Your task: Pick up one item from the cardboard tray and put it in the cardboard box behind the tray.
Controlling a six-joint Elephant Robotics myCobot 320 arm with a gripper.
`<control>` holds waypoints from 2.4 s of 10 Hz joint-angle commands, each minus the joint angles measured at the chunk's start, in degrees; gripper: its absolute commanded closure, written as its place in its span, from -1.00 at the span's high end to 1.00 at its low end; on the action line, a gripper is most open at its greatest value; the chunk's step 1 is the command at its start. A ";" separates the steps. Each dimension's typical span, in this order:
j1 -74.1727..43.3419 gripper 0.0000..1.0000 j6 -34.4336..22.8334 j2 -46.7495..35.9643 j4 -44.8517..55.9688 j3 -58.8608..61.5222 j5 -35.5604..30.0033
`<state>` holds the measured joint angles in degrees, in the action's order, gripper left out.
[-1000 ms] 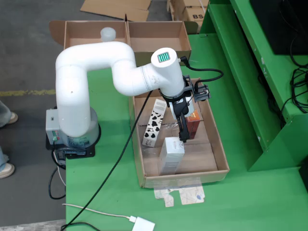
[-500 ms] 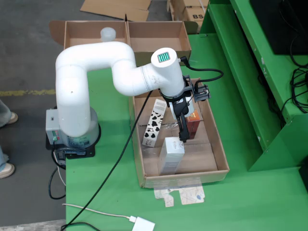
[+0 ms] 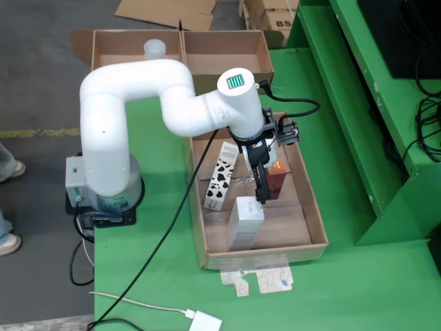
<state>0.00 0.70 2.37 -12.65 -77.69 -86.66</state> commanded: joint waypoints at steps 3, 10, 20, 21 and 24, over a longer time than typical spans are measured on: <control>0.85 1.00 0.49 -1.76 -0.36 0.05 0.80; -10.12 1.00 -6.11 9.10 4.68 14.82 -3.46; -12.38 1.00 -6.14 18.00 9.37 28.08 -2.95; -13.84 1.00 -6.94 18.46 9.96 29.41 -3.62; -13.98 1.00 -6.88 18.62 10.47 29.72 -3.65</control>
<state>-13.35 -5.88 22.06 -2.10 -50.09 -90.00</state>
